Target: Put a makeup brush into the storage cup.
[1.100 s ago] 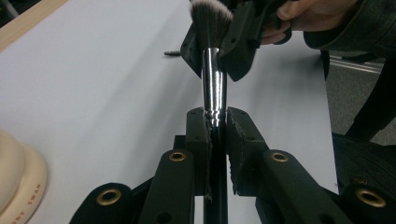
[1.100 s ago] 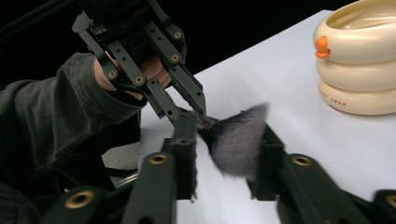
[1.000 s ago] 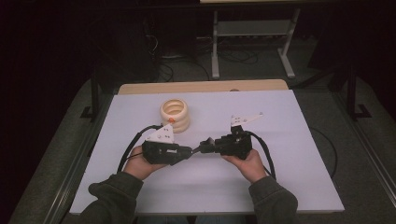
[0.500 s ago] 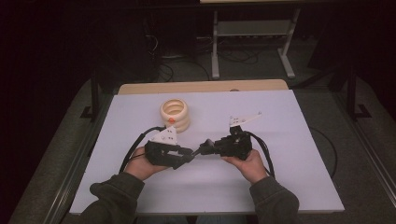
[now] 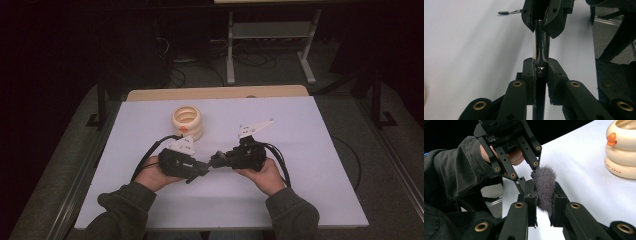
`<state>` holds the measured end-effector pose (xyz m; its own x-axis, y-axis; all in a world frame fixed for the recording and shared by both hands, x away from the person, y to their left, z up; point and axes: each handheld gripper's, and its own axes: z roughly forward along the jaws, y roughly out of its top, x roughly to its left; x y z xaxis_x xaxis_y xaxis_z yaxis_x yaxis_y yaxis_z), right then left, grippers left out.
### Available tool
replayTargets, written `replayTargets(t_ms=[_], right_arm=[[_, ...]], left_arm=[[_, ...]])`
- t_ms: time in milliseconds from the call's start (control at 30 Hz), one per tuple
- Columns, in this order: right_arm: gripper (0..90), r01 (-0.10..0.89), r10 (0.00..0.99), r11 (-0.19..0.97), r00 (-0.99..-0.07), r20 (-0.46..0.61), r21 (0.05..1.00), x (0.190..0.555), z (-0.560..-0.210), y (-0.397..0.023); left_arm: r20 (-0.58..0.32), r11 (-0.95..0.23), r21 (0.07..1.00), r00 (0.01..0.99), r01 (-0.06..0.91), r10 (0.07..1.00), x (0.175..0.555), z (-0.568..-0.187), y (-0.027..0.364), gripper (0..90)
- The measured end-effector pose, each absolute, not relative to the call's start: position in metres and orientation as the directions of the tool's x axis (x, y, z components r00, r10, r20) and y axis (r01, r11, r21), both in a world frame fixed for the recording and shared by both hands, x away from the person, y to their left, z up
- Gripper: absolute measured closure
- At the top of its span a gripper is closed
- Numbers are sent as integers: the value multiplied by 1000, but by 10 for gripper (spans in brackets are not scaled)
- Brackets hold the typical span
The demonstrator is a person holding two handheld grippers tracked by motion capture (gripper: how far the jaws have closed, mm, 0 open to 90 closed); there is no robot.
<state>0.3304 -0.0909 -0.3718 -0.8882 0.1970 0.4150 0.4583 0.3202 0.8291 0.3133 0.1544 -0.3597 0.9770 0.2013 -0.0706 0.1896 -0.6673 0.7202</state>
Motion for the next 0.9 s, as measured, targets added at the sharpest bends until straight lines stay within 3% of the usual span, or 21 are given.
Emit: replayTargets(t_ms=[33, 167, 300, 900], right_arm=[[765, 455, 194, 320, -890, 413, 831, 331, -372, -91], [584, 433, 225, 334, -899, 375, 837, 326, -370, -94], [505, 435, 283, 330, -892, 351, 838, 323, -371, -103], [385, 431, 447, 340, -856, 259, 836, 311, -381, -141]], left_arm=[[-71, -667, 720, 977, 190, 201, 313, -360, 154, 785], [-61, -663, 722, 973, 198, 224, 315, -359, 157, 787], [-66, -628, 747, 964, 218, 256, 318, -356, 162, 788], [-121, -536, 791, 933, 297, 339, 334, -349, 181, 787]])
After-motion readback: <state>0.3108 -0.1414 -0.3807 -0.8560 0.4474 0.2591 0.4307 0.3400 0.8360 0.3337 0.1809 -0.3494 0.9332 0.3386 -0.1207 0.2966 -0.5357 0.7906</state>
